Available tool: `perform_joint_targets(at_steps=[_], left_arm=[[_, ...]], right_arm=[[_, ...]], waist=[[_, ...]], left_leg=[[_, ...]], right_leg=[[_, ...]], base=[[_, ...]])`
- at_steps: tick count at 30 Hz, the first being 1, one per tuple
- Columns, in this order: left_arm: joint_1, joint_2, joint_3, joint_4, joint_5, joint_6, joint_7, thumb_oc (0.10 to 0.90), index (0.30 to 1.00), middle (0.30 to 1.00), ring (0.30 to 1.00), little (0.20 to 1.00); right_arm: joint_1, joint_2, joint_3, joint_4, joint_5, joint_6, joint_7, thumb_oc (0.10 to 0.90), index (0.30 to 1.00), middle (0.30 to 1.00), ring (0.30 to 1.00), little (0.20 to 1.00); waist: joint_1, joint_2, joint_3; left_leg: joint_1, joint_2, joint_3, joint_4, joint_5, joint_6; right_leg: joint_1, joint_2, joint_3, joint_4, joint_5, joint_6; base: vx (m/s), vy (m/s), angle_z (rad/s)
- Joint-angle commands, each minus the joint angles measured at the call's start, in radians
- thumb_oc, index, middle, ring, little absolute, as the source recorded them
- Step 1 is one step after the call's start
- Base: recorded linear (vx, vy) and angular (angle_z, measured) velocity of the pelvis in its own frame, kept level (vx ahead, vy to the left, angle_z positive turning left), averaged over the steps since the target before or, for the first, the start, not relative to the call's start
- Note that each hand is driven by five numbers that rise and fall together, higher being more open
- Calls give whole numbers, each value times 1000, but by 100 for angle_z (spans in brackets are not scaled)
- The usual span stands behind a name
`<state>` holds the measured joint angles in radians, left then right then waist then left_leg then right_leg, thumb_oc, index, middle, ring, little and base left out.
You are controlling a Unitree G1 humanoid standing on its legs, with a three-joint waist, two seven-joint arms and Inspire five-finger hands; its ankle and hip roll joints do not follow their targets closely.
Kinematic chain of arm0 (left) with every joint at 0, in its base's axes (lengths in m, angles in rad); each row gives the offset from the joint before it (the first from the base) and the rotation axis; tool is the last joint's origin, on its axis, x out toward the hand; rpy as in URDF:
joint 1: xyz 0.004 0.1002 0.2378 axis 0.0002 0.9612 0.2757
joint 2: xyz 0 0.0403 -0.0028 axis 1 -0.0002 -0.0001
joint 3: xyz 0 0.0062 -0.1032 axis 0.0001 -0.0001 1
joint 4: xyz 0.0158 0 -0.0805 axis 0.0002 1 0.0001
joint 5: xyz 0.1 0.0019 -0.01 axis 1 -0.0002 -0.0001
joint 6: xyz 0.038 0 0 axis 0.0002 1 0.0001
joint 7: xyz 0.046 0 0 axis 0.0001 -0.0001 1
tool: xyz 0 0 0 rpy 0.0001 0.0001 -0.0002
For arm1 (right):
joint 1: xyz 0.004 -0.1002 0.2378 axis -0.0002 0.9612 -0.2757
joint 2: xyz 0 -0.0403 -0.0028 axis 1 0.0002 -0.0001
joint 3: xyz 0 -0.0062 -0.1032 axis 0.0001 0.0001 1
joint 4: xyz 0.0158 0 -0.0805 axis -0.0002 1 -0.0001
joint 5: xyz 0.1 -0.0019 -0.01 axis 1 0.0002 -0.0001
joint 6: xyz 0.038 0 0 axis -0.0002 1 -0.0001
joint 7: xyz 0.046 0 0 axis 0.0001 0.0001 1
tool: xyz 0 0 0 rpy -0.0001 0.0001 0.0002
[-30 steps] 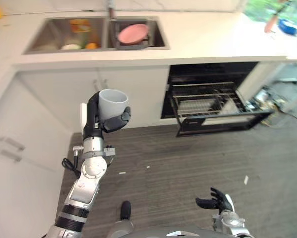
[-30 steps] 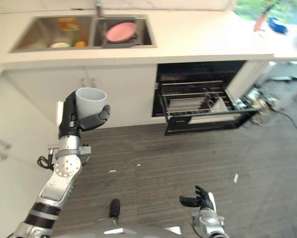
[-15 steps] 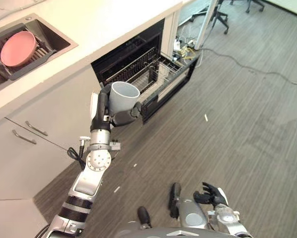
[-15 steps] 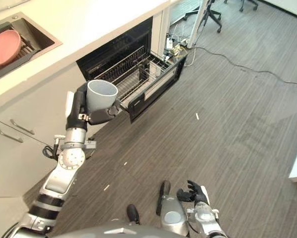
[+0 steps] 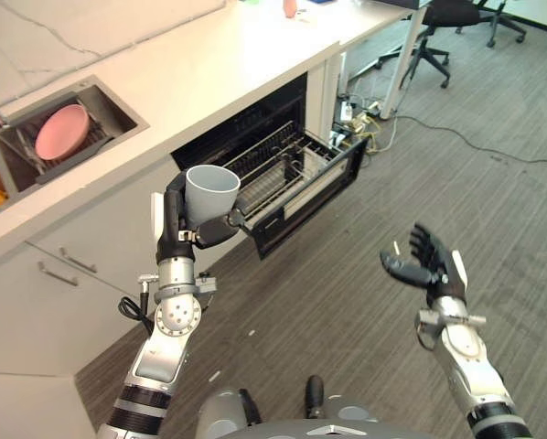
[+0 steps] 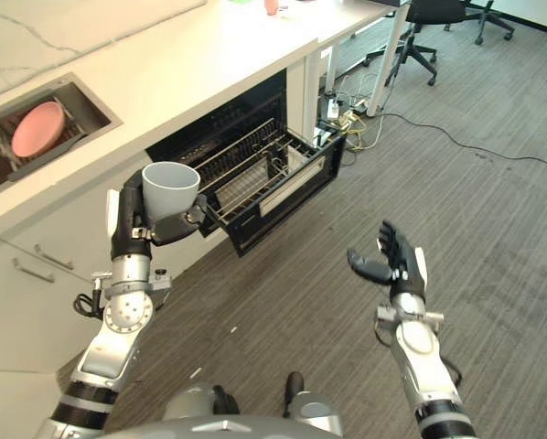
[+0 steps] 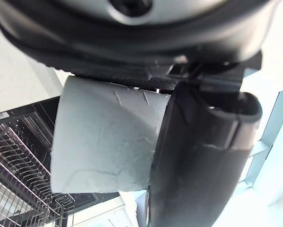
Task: Place the dishes in the dishwasher.
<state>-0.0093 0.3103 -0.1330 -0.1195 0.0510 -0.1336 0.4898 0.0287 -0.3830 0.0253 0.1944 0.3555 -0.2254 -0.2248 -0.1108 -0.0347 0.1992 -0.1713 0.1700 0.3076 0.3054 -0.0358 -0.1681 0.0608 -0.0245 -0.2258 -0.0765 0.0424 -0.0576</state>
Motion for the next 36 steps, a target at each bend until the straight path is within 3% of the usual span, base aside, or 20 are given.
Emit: perform_joint_targets(at_steps=[1,2,4,6,11,16,21,25,28,35,36], left_arm=[[-70,30,46,-98,31,-116,67,400,300,300,300,300],[-59,32,56,-100,35,-118,73,400,300,300,300,300],[-61,35,55,-104,50,-121,66,400,300,300,300,300],[-58,39,43,-113,59,-126,64,400,300,300,300,300],[-88,71,12,-105,79,-122,57,400,300,300,300,300],[-278,84,-79,-25,77,-109,62,400,300,300,300,300],[-446,79,-150,23,124,-84,85,400,300,300,300,300],[-513,116,-189,69,211,-51,68,400,300,300,300,300],[-545,130,-211,65,268,-46,44,400,300,300,300,300],[-545,130,-211,65,268,-46,44,400,300,300,300,300],[-547,118,-291,60,349,-39,-5,400,300,300,300,300]], right_arm=[[0,-38,-19,-74,1,-103,-12,800,900,900,900,900],[1,-29,-17,-126,21,-109,7,800,900,900,900,900],[14,-6,-27,-215,57,-138,36,800,900,900,900,900],[22,18,-26,-268,85,-149,46,800,900,900,900,900],[-25,21,47,-400,89,-140,76,800,900,900,900,900],[-149,20,138,-446,85,-128,56,800,900,900,900,900],[-252,66,224,-509,149,-133,38,800,900,900,900,900],[-298,50,246,-532,135,-122,47,800,900,900,900,900],[-317,12,256,-550,70,-92,46,800,900,900,900,900],[-317,12,256,-551,70,-91,46,800,900,900,900,900],[-343,23,291,-508,73,-67,29,800,900,900,900,900]], waist=[[19,30,-35],[20,34,-42],[7,46,-68],[0,44,-91],[-2,31,-109],[-8,20,-115],[-21,29,-121],[-27,36,-122],[-36,43,-122],[-36,44,-121],[-47,53,-120]], left_leg=[[148,24,12,-212,81,8],[196,6,2,-240,61,19],[259,-7,-5,-355,84,29],[289,-16,2,-393,80,34],[300,-19,15,-393,64,41],[318,-30,29,-393,46,51],[332,-38,39,-393,36,57],[341,-40,45,-393,31,59],[347,-42,51,-393,29,59],[348,-42,52,-393,29,59],[359,-40,58,-393,22,61]], right_leg=[[33,-104,-17,-11,-49,191],[37,-104,-10,-8,-52,199],[35,-95,-16,-4,-46,197],[37,-95,-21,-1,-39,199],[35,-96,-21,-1,-34,208],[45,-110,-15,2,-31,220],[45,-119,-4,4,-28,227],[49,-122,1,3,-30,229],[52,-122,6,1,-32,231],[53,-122,7,1,-32,231],[55,-120,10,3,-38,233]], base=[[117,90,-31],[87,78,-48],[134,94,-63],[82,50,-20],[33,63,23],[17,61,6],[18,37,-3],[18,12,-5],[11,7,-11],[2,0,-3],[0,0,0]])
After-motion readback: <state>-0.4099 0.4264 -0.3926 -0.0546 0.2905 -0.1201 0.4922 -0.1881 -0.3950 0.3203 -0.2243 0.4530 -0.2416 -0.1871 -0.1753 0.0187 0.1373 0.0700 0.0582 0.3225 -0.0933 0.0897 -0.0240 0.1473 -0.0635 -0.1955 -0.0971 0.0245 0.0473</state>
